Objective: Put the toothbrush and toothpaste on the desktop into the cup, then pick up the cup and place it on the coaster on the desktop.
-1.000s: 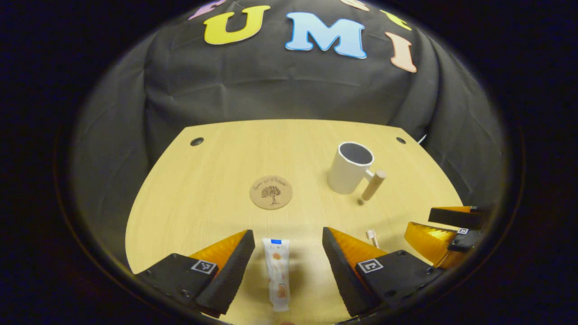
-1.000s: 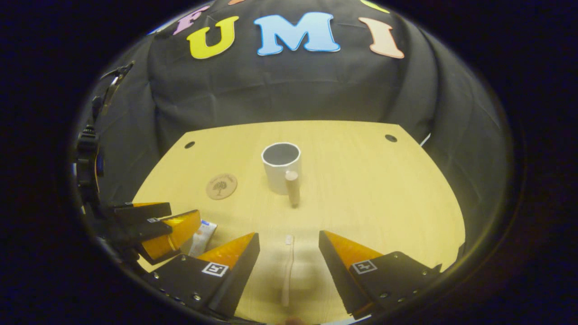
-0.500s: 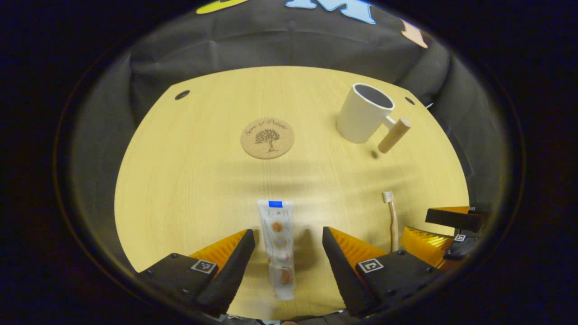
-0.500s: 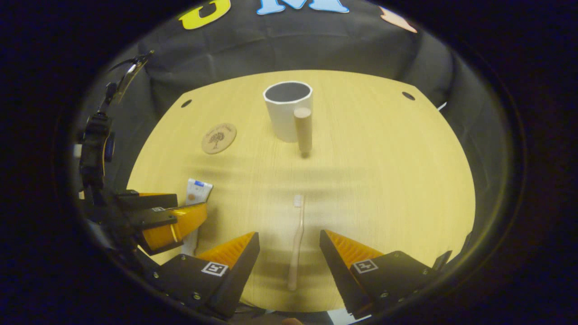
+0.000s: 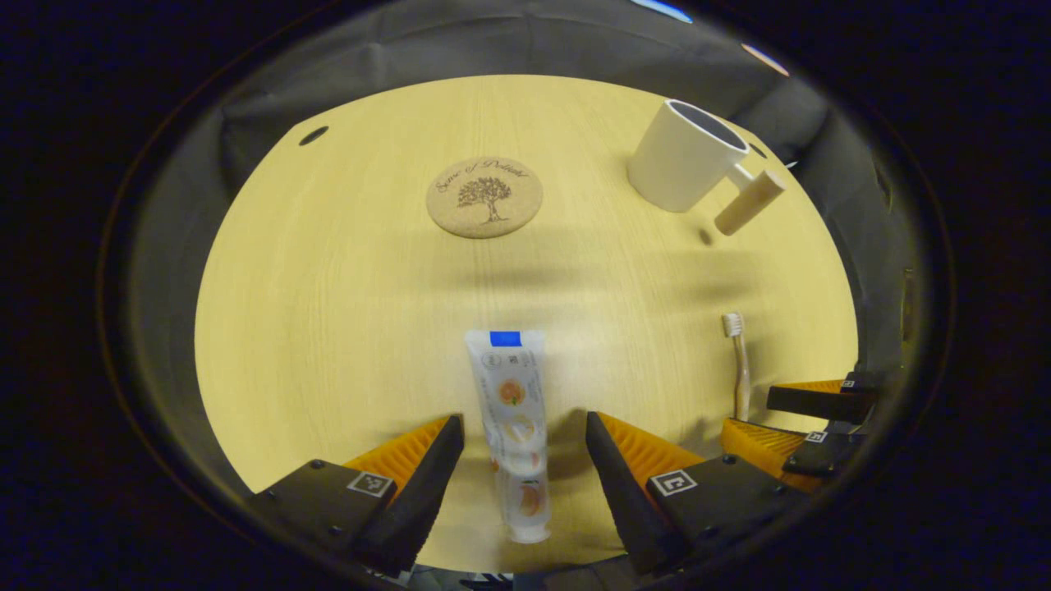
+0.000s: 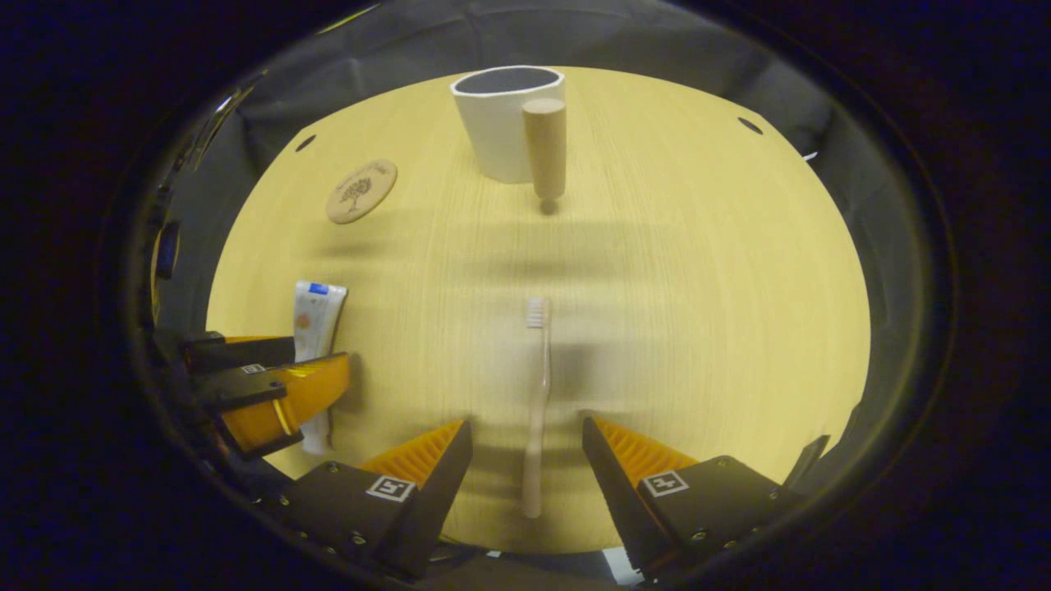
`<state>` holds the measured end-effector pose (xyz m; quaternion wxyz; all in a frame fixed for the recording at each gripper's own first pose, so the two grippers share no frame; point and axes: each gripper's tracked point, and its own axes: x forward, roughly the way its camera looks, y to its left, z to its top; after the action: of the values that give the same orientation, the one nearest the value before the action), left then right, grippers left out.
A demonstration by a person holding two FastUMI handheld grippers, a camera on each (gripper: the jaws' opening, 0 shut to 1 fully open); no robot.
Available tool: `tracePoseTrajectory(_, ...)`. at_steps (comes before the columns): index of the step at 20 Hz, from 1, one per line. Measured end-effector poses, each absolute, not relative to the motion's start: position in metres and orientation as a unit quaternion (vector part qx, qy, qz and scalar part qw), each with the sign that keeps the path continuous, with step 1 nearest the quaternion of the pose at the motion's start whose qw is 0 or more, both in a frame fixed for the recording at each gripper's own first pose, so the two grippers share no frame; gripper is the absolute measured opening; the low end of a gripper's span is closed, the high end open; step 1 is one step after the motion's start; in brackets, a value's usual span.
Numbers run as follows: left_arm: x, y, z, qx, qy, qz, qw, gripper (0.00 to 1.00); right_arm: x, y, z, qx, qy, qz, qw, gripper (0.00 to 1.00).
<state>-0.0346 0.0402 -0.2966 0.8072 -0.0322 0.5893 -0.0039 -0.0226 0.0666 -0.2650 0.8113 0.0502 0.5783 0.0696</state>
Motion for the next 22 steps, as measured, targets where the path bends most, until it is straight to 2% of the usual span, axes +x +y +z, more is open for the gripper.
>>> tracePoseTrajectory(3,-0.034,0.042,-0.298,-0.030,0.595,-0.001,0.803,0.97,-0.023,0.068,-0.270,0.046,0.590,0.069,0.803,0.79)
tracePoseTrajectory(4,-0.035,0.043,-0.298,-0.027,0.597,-0.001,0.802,0.94,-0.023,0.067,-0.271,0.045,0.593,0.065,0.801,0.78)
tracePoseTrajectory(6,-0.035,0.046,-0.299,-0.019,0.600,0.002,0.800,0.91,-0.022,0.067,-0.275,0.041,0.600,0.062,0.797,0.71)
tracePoseTrajectory(7,-0.034,0.047,-0.299,-0.015,0.601,0.002,0.799,0.87,-0.023,0.067,-0.277,0.040,0.603,0.060,0.795,0.63)
tracePoseTrajectory(9,-0.033,0.049,-0.299,-0.008,0.602,0.004,0.798,0.77,-0.022,0.066,-0.278,0.034,0.606,0.058,0.793,0.52)
tracePoseTrajectory(11,-0.032,0.052,-0.301,0.002,0.604,0.009,0.797,0.70,-0.020,0.062,-0.278,0.028,0.603,0.046,0.796,0.50)
tracePoseTrajectory(12,-0.031,0.051,-0.301,0.003,0.602,0.008,0.799,0.66,-0.022,0.062,-0.278,0.026,0.608,0.048,0.792,0.33)
tracePoseTrajectory(14,-0.031,0.050,-0.300,0.003,0.602,0.009,0.798,0.53,-0.020,0.062,-0.278,0.024,0.608,0.053,0.791,0.32)
tracePoseTrajectory(15,-0.032,0.050,-0.299,0.003,0.602,0.008,0.798,0.54,-0.019,0.059,-0.274,0.025,0.606,0.044,0.794,0.33)
tracePoseTrajectory(16,-0.031,0.049,-0.300,0.005,0.602,0.006,0.798,0.51,-0.021,0.059,-0.276,0.027,0.609,0.046,0.791,0.13)
tracePoseTrajectory(22,-0.031,0.050,-0.299,-0.001,0.600,0.010,0.800,0.41,-0.017,0.057,-0.277,0.059,0.603,0.047,0.794,0.11)
